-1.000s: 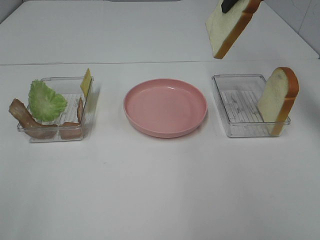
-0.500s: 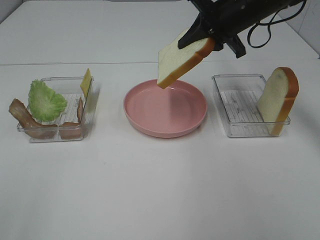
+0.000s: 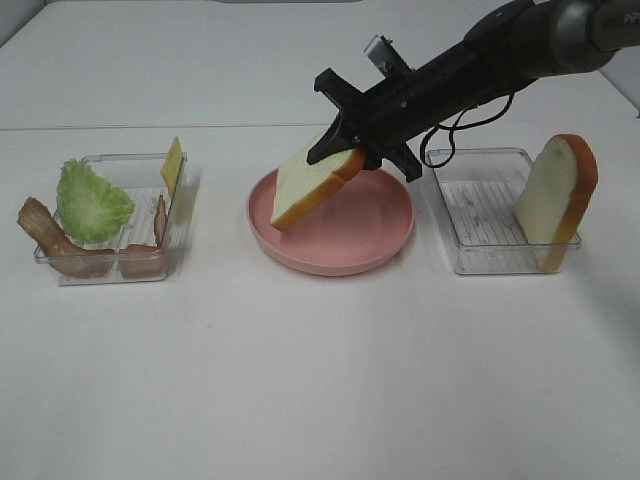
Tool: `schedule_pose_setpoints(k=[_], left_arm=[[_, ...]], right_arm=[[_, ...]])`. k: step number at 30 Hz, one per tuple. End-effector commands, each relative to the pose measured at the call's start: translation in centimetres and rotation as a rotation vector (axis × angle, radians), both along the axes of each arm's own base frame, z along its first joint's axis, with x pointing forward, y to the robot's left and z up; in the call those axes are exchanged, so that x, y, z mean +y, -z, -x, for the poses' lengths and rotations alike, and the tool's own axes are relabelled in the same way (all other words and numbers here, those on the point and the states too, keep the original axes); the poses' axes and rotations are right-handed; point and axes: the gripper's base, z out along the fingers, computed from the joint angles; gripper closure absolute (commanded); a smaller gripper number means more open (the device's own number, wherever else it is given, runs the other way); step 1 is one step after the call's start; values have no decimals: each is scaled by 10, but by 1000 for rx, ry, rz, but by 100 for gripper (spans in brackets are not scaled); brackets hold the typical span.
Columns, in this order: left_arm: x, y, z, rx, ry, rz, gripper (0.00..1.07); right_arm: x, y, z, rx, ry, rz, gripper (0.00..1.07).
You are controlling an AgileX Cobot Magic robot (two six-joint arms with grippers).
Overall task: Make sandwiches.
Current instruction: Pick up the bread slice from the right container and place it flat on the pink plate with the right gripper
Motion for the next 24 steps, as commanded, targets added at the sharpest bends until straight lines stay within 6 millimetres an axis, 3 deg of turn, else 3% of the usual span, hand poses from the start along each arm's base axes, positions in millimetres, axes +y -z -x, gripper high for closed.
schedule_pose_setpoints(k=[1, 8, 17, 23, 24], left_arm=[[0, 0, 3, -29, -6, 5, 6], [0, 0, 3, -29, -6, 5, 6], [0, 0, 3, -29, -6, 5, 6], [0, 0, 3, -29, -6, 5, 6], [0, 0, 3, -29, -6, 5, 6]], right_arm=[[3, 8, -9, -22, -1, 2, 107], [0, 22, -13, -34, 8, 44, 107], [-1, 23, -13, -44, 2, 62, 107], [-1, 23, -13, -37, -1, 62, 95], [-1, 23, -12, -36, -5, 65, 87]])
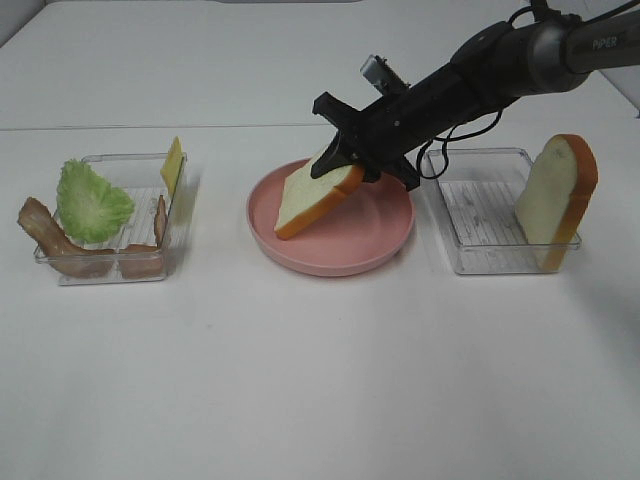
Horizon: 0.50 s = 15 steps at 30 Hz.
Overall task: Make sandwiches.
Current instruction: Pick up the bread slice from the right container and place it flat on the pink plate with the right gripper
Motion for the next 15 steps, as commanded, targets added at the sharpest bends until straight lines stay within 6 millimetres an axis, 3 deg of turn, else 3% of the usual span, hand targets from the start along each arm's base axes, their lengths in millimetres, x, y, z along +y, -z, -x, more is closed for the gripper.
schedule_pose_setpoints(k=[1, 3, 5, 8, 10, 15], left_arm=[[0, 0, 3, -29, -4, 7, 6], [0, 0, 3, -29, -4, 7, 6], [0, 0, 3, -29, -4, 7, 6], [0, 0, 3, -29, -4, 7, 6], [0, 0, 3, -29, -4, 7, 6], [0, 0, 3, -29, -4, 7, 6]], right_arm=[[0, -1, -1, -10, -11, 9, 87], [-1, 0, 0, -9, -15, 15, 81], [-2, 1, 1, 22, -2, 31, 49], [-4, 1, 1, 29, -6, 40, 41], [-7, -4, 6, 22, -77, 107, 24], [-10, -24, 11, -3, -129, 147, 24]])
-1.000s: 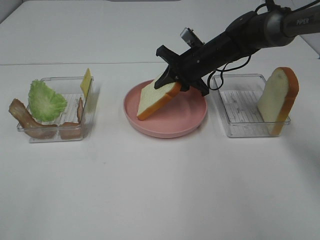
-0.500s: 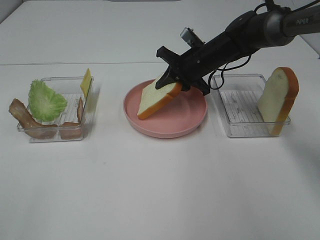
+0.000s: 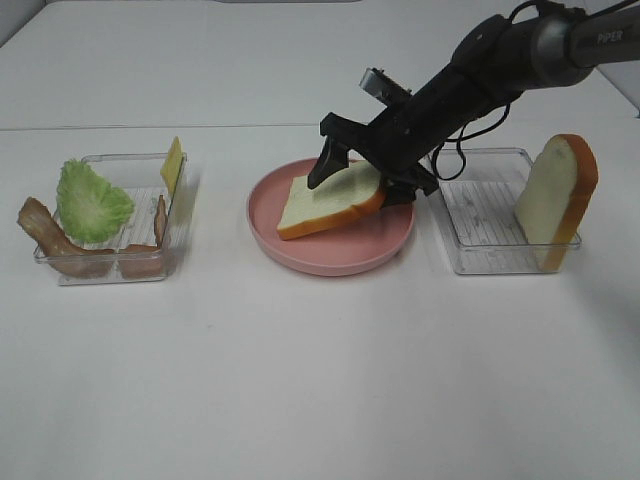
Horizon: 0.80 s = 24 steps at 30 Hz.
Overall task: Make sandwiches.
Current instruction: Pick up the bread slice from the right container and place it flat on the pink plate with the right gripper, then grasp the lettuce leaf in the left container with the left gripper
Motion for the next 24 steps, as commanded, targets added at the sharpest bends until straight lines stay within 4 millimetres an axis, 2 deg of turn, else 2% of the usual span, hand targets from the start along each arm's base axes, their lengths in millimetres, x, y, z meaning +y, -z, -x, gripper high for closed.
schedule_pose_setpoints(k=[1, 3, 6, 11, 17, 19, 20, 24], left_arm=[[0, 0, 3, -29, -4, 7, 6], [0, 0, 3, -29, -4, 7, 6], [0, 0, 3, -29, -4, 7, 6], [0, 0, 3, -29, -4, 7, 6], [0, 0, 3, -29, -4, 7, 6], [0, 0, 3, -29, -5, 6, 6], [0, 0, 3, -29, -5, 6, 6], [0, 0, 3, -29, -5, 6, 6]], right_arm=[[-3, -21, 2, -30, -29, 14, 24], [-6, -33, 3, -49, -44, 50, 24], [-7, -37, 4, -52, -49, 70, 24], [-19, -63, 5, -72, -64, 204, 24], [-23, -81, 10, -75, -75, 248, 24], [-24, -94, 12, -95, -76, 259, 24], [-24, -94, 12, -95, -76, 259, 24], [-36, -117, 18, -114, -34, 355, 24]])
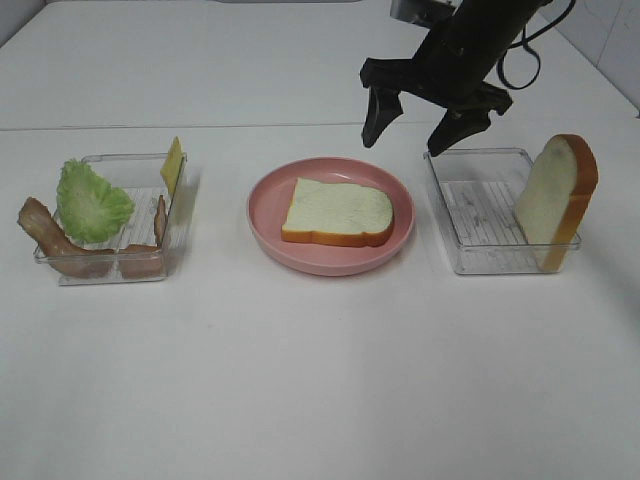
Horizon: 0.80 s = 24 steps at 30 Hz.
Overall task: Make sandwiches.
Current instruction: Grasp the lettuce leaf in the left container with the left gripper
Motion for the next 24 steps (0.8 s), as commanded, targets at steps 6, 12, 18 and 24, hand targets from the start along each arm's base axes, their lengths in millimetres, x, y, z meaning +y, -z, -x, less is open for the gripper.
schedule_pose_setpoints(k=[6, 12, 18, 24], left_arm=[[0, 0, 3, -29, -4, 7, 6], [0, 0, 3, -29, -4, 7, 6], [0, 0, 3, -29, -4, 7, 6], [0, 0, 3, -29, -4, 7, 6]], right_arm=[[-24, -45, 18, -15, 66, 192, 24], [-50, -83, 35, -36, 94, 307, 24], [-111, -99, 39, 18, 208, 322, 24], [-136, -111, 46, 6, 283, 280, 26]])
